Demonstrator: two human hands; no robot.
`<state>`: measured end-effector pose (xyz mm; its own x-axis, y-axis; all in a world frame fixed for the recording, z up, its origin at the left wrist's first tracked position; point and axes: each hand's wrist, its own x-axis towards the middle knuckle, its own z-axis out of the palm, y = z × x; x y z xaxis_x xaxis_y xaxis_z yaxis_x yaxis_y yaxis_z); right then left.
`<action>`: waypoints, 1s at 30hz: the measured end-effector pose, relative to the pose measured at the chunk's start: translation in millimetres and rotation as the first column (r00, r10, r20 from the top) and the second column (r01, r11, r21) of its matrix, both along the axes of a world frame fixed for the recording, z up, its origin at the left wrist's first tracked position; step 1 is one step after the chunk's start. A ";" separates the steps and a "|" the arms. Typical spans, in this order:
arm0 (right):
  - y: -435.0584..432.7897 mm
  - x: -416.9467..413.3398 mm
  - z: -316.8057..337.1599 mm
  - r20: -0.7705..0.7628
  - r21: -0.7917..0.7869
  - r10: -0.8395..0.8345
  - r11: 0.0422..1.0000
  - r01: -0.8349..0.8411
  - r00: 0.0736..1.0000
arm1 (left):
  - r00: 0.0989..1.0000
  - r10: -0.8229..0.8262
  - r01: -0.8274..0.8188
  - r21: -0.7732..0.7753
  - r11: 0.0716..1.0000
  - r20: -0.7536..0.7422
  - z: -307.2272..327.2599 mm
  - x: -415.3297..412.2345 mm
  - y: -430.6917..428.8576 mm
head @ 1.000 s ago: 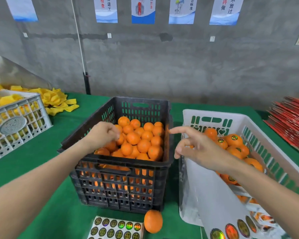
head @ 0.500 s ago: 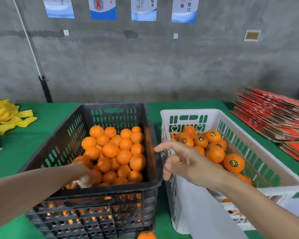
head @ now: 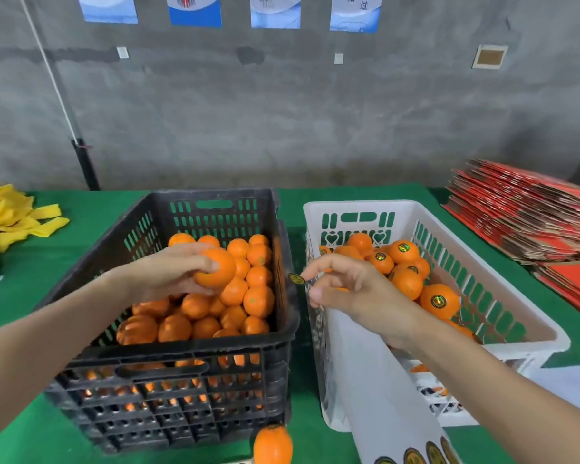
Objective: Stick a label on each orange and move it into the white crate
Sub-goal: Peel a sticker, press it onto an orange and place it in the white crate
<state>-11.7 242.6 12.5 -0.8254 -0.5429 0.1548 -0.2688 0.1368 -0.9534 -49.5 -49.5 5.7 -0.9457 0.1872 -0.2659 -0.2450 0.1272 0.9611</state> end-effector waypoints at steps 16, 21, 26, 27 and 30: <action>18.4 26.0 14.1 0.125 -0.261 0.089 0.964 -0.054 0.988 | 0.986 0.147 -0.064 0.651 0.756 -0.073 20.8 103.3 132.7; 20.2 29.7 13.6 0.049 -0.209 0.040 0.977 -0.029 0.998 | 0.974 0.190 -0.071 0.628 0.775 -0.125 15.0 108.2 145.1; 22.9 29.1 12.3 -0.020 -0.138 -0.022 0.990 0.019 1.000 | 0.968 0.189 -0.059 0.586 0.808 -0.163 12.4 109.3 152.2; 22.7 29.6 12.0 -0.067 -0.128 -0.052 0.991 0.043 0.996 | 0.968 0.187 -0.056 0.585 0.809 -0.167 11.8 108.6 153.4; 20.4 33.3 6.6 -0.248 -0.118 -0.151 0.985 0.125 0.957 | 0.965 0.179 -0.045 0.555 0.830 -0.190 11.6 107.5 159.4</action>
<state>21.5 263.0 19.2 -0.8172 -0.3971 0.4177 -0.4900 0.0972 -0.8663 58.0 109.9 17.3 -0.9897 0.1262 0.0681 0.0049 -0.4452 0.8954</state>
